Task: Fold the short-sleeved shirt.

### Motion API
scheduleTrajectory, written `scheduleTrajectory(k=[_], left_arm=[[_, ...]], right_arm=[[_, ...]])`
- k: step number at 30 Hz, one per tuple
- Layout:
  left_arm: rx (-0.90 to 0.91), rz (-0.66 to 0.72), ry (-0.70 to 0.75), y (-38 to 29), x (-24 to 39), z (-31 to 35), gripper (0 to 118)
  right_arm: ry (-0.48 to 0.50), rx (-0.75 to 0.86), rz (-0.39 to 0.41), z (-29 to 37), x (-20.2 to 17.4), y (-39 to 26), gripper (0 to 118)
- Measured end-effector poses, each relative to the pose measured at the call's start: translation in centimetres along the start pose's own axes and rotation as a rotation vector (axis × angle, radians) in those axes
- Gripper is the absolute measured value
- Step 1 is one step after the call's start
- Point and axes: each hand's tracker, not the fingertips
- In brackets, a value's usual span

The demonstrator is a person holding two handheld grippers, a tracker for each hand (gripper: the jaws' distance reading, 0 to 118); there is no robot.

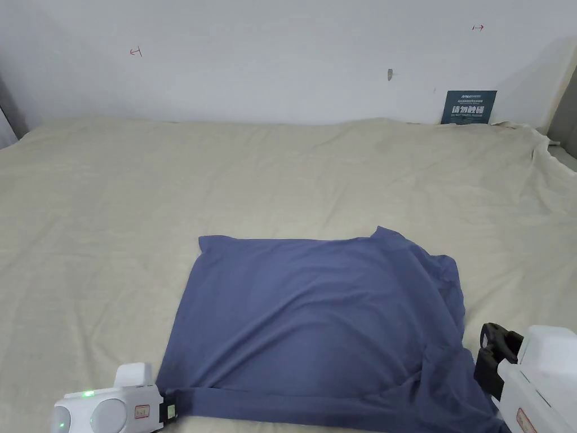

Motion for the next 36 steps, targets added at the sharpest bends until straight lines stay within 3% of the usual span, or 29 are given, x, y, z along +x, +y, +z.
scheduleTrajectory(k=[6, 7, 8, 9, 10, 11, 12, 13, 17, 19, 20, 21, 22, 24, 31, 36], left_arm=[[0.091, -0.014, -0.015, 0.6, 0.2, 2.4, 2], [0.102, -0.015, -0.022, 0.7, 0.2, 2.9, 2], [0.107, -0.016, -0.026, 0.9, 0.2, 3.1, 2], [0.111, -0.018, -0.028, 1.0, 0.2, 3.4, 2], [0.120, -0.023, -0.027, 1.1, 0.1, 3.4, 1], [0.126, -0.025, -0.024, 1.2, 0.1, 3.5, 1], [0.130, -0.025, -0.024, 1.3, 0.0, 3.7, 1], [0.133, -0.023, -0.025, 1.4, -0.1, 3.7, 1], [0.137, 0.004, -0.037, 1.4, -0.3, 3.8, 1], [0.136, 0.011, -0.040, 1.4, -0.5, 3.7, 1], [0.136, 0.012, -0.040, 1.4, -0.5, 3.7, 1], [0.132, 0.012, -0.042, 1.4, -0.5, 3.6, 1], [0.130, 0.011, -0.044, 1.4, -0.5, 3.5, 1], [0.130, 0.009, -0.047, 1.4, -0.6, 3.4, 1], [0.124, 0.017, -0.064, 1.5, -0.8, 2.8, 0], [0.141, 0.040, -0.088, 2.1, -1.2, 2.9, 0]], right_arm=[[-0.042, -0.175, -0.018, -2.4, 2.4, -2.7, 1], [-0.043, -0.234, -0.015, -3.2, 2.8, -3.5, 8], [-0.052, -0.271, -0.010, -3.8, 3.4, -4.2, 19], [-0.044, -0.296, -0.023, -4.4, 3.8, -5.1, 38], [-0.056, -0.328, -0.036, -5.0, 4.1, -5.9, 68], [-0.050, -0.353, -0.058, -5.5, 4.4, -6.6, 84], [-0.047, -0.377, -0.066, -5.5, 4.3, -7.1, 93], [-0.055, -0.395, -0.083, -5.8, 4.5, -7.8, 94], [-0.068, -0.468, -0.099, -7.0, 5.4, -10.2, 93], [-0.072, -0.499, -0.101, -7.4, 5.5, -11.1, 85], [-0.070, -0.514, -0.100, -7.2, 5.0, -11.0, 76], [-0.059, -0.520, -0.102, -7.2, 4.9, -11.2, 61], [-0.049, -0.521, -0.107, -7.2, 4.9, -11.4, 37], [0.001, -0.517, -0.123, -6.7, 4.1, -10.9, 11], [0.012, -0.469, -0.051, -5.9, 4.0, -9.1, 6], [0.036, -0.412, -0.046, -5.4, 4.6, -6.9, 6]])
